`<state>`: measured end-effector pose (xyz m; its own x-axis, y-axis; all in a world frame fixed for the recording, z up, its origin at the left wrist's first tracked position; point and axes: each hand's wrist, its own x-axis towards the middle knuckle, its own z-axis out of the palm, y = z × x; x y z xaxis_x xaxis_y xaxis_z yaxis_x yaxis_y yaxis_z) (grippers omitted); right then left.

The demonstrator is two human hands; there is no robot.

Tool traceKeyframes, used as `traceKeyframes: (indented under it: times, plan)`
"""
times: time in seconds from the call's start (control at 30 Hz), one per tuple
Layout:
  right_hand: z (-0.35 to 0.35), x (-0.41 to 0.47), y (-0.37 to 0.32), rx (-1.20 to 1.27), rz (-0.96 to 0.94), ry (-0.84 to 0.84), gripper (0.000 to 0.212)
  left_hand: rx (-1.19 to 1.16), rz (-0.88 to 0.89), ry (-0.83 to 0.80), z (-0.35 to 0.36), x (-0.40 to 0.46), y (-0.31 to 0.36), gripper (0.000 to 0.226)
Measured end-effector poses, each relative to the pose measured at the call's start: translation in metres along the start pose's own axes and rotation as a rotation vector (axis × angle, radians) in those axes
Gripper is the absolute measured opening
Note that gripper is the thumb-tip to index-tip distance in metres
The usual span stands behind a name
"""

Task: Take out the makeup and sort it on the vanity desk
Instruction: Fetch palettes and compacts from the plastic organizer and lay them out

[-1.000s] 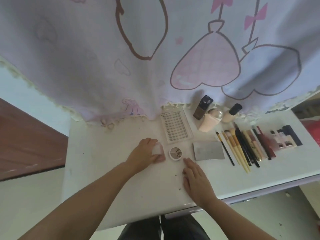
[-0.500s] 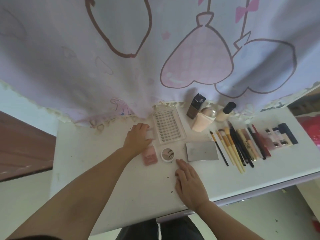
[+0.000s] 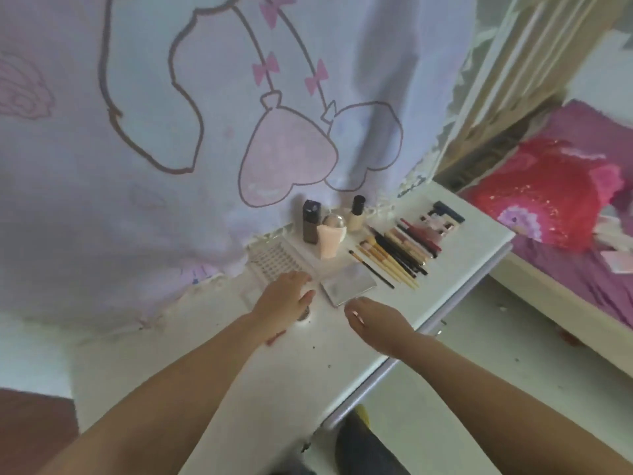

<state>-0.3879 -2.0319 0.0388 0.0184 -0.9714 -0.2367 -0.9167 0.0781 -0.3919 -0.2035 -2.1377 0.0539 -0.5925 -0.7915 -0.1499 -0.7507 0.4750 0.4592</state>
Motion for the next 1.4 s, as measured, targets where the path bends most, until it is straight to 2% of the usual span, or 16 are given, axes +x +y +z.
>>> traceKeyframes:
  times: [0.17,0.33,0.67,0.93,1.1,1.23,1.4]
  plan:
    - [-0.012,-0.078,0.03,-0.057,0.468,0.154,0.045,0.106,0.309,-0.116,0.023,-0.004,0.072,0.043]
    - [0.018,-0.216,0.057,-0.016,0.851,0.302,0.047,0.3,0.637,-0.278,0.084,-0.036,0.179,0.043]
    - [0.149,-0.532,0.04,0.257,1.477,0.416,0.045,0.517,1.152,-0.604,0.25,-0.232,0.365,0.05]
    - [0.252,-0.764,-0.009,0.45,1.797,0.424,0.045,0.614,1.406,-0.796,0.37,-0.443,0.474,0.05]
    - [0.286,-0.861,-0.033,0.49,1.978,0.45,0.049,0.658,1.604,-0.782,0.419,-0.537,0.528,0.051]
    - [0.303,-0.918,-0.022,0.546,2.053,0.486,0.051,0.707,1.742,-0.785,0.458,-0.592,0.577,0.054]
    - [0.316,-1.006,0.025,0.531,2.144,0.525,0.052,0.715,1.876,-0.792,0.524,-0.653,0.667,0.057]
